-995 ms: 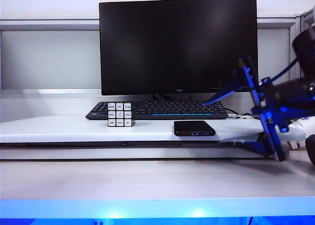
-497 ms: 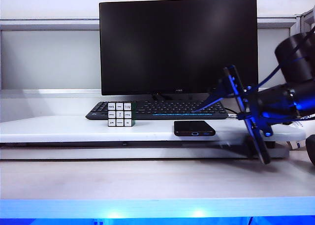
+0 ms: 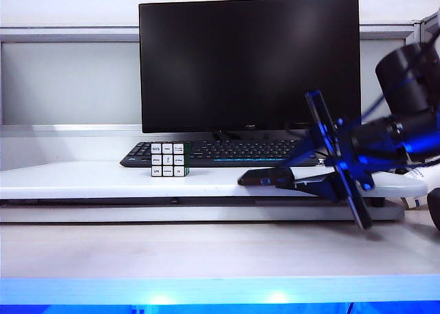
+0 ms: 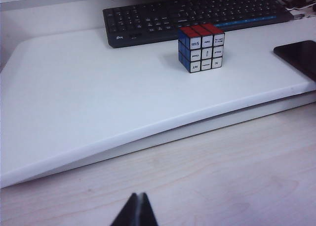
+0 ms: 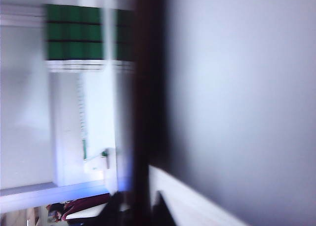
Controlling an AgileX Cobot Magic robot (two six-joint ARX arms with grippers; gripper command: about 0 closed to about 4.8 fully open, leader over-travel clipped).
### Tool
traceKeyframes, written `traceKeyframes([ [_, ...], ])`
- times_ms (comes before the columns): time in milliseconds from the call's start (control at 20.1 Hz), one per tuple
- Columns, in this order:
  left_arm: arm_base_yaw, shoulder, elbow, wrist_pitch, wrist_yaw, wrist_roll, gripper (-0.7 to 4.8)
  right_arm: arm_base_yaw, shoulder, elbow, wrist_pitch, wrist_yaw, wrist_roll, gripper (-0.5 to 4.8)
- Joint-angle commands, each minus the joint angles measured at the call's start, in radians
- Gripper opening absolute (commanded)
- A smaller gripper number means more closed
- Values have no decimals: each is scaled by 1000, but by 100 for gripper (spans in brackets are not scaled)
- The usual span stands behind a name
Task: Put the phone on top of the Rubik's Cube.
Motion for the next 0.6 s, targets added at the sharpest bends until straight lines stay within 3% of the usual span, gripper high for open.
traceKeyframes([
  [50,1,0,-2,-17,5,1,-6,-2,-3,1,17,1,-2,6],
  [398,2,0,-2,-17,4,1,-6,-1,-4,2,98,-4,3,-8],
  [597,1,0,-2,-17,5,0,-6,5,-4,78,135,-64,59,-8],
])
